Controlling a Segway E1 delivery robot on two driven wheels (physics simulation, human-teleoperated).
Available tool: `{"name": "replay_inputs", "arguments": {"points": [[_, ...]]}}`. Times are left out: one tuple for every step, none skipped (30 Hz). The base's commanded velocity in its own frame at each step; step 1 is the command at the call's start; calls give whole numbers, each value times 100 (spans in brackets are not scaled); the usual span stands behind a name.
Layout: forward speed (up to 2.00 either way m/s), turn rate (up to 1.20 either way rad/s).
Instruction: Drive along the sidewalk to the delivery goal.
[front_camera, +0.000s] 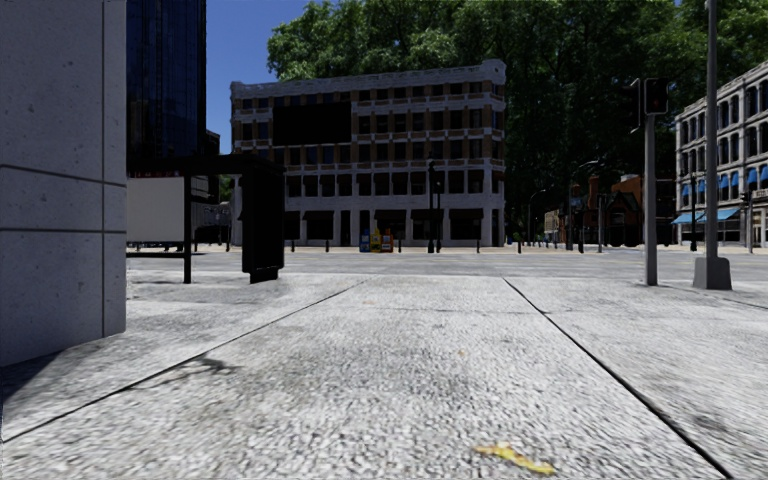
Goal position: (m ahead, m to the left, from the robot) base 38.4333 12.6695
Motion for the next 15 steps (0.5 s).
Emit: {"name": "replay_inputs", "arguments": {"points": [[200, 0], [200, 1], [200, 6], [200, 15], [200, 23], [200, 31], [200, 31], [200, 37], [200, 42], [200, 44], [200, 44], [200, 45], [200, 45], [200, 45], [200, 46]]}}
